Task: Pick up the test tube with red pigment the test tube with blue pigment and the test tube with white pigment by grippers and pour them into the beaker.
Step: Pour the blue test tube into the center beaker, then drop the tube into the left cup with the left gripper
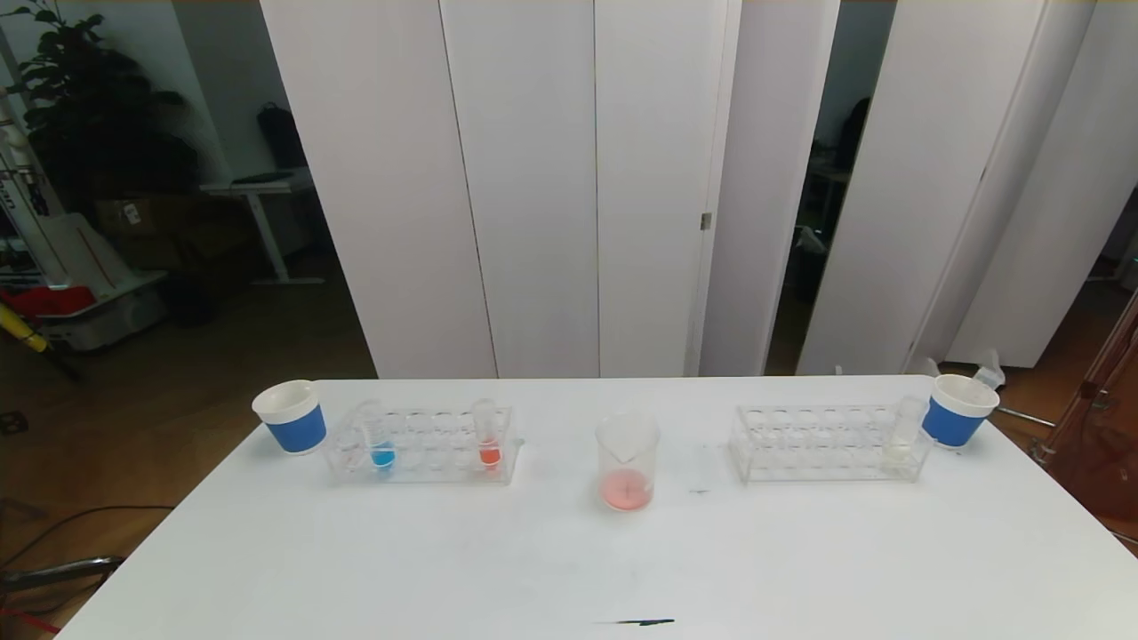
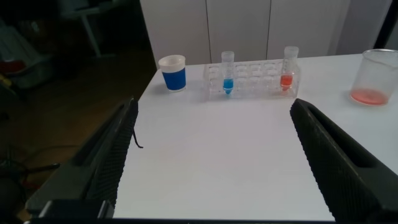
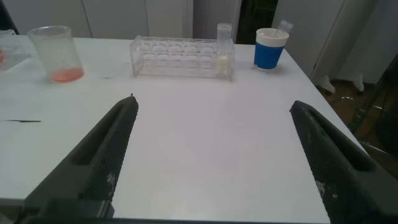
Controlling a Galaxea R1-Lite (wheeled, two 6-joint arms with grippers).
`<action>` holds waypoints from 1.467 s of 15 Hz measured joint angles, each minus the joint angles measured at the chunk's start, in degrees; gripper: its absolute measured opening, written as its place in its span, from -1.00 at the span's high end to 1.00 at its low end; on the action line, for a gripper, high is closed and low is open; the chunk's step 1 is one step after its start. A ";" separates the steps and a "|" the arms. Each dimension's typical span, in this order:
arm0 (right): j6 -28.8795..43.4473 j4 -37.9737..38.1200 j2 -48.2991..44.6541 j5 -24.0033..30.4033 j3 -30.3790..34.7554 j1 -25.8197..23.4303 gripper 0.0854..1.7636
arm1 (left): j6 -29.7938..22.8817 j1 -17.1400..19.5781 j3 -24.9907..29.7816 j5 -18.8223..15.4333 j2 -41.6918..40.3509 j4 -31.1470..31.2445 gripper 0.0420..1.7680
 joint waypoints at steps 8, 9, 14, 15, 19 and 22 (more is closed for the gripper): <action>0.00 0.00 0.00 0.01 0.00 0.00 -0.98 | -4.72 -4.74 -4.23 -4.21 25.20 -18.18 -0.98; 0.00 0.00 0.00 0.01 0.00 0.02 -0.98 | -5.40 -5.24 -3.28 -5.42 28.23 -20.83 -0.98; 0.00 0.00 0.00 0.00 0.00 0.00 -0.98 | -6.24 -5.90 1.10 -6.74 44.11 -38.50 -0.98; 0.00 0.00 0.00 0.00 0.00 0.00 -0.98 | -6.25 -5.84 1.82 -6.77 47.86 -42.39 -0.98; 0.00 0.02 0.00 -0.02 0.00 0.00 -0.98 | -6.35 -5.38 3.66 -6.95 61.92 -58.70 -0.98; 0.00 0.00 0.00 0.00 0.00 0.00 -0.98 | -6.39 -4.83 4.22 -7.36 71.07 -67.11 -0.98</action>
